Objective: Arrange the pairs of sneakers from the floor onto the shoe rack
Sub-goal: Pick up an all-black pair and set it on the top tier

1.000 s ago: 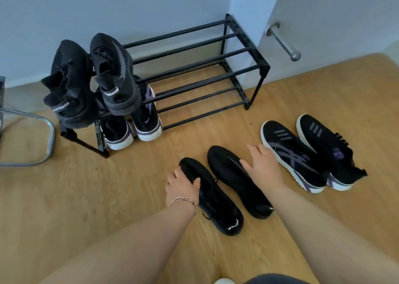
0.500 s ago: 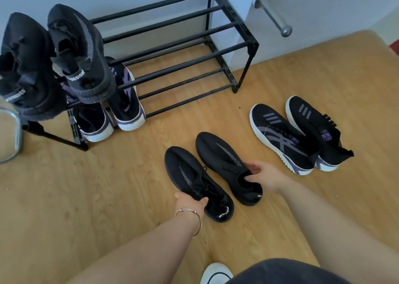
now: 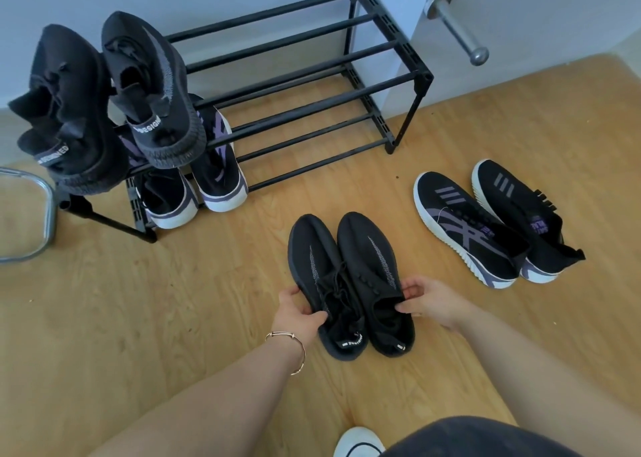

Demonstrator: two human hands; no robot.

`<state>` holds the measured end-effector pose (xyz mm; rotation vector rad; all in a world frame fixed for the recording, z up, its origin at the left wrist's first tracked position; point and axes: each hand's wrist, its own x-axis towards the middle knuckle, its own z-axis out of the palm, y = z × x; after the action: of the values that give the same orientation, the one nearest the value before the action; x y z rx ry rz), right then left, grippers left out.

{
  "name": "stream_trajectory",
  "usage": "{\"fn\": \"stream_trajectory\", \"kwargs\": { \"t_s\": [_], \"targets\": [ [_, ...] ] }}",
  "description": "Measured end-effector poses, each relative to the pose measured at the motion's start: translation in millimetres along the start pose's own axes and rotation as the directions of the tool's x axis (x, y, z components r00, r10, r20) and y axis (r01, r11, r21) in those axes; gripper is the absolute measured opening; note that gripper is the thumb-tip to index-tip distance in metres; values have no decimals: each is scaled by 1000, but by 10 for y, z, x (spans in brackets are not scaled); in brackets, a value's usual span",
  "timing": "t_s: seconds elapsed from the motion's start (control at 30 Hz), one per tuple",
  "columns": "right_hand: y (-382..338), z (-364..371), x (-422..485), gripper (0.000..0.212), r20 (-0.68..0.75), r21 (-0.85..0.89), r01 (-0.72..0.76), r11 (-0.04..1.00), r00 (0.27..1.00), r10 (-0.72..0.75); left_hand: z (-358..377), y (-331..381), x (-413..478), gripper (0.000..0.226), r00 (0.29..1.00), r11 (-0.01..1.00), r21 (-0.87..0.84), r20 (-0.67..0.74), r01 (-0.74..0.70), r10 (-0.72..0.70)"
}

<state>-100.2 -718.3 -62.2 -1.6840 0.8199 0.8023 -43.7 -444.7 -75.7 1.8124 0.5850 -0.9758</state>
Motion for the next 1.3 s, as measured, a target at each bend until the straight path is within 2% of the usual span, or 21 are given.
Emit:
{"fn": "stream_trajectory", "kwargs": {
  "t_s": [0.23,0.47,0.63,0.73,0.87,0.93,1.0,1.1,1.17,1.3],
  "targets": [
    [-214,4,-418,41,-94,145,47,988,995,-34,-251,385,-122,80,990,993,-29,77,-119,120],
    [-863,-134,-1191,37,-204,104,110,988,975,-87,-568,1023,-546,75,972,984,-58,158,-166,173],
    [-1568,-387,-1707,29,-197,47,139,989,972,-127,-829,1643,-901,73,952,969,-216,251,-120,174],
    [-1974,-614,-1785,26,-194,44,183,982,966,-171,-962,2080,-976,72,945,956,-253,251,-147,211],
    [-2539,-837,-1458,31,-230,-5,294,956,930,-287,-1037,2578,-805,69,943,917,-353,200,-185,267],
    [-2754,-893,-1174,27,-254,-31,347,937,904,-343,-1031,2777,-631,64,942,899,-378,156,-220,296],
    [-2933,-937,-860,20,-239,-43,377,925,895,-376,-1045,2936,-434,65,947,889,-382,91,-251,307],
    [-3168,-998,-396,22,-170,-68,400,914,898,-406,-1108,3108,-184,61,950,888,-354,-5,-294,312],
    [-3341,-997,-157,33,-150,-71,427,901,889,-433,-1155,3203,-38,51,951,887,-350,-43,-301,306],
    [-3662,-902,218,15,-146,-19,465,885,874,-463,-1307,3385,134,26,932,901,-249,-164,-356,323]
  ]
}}
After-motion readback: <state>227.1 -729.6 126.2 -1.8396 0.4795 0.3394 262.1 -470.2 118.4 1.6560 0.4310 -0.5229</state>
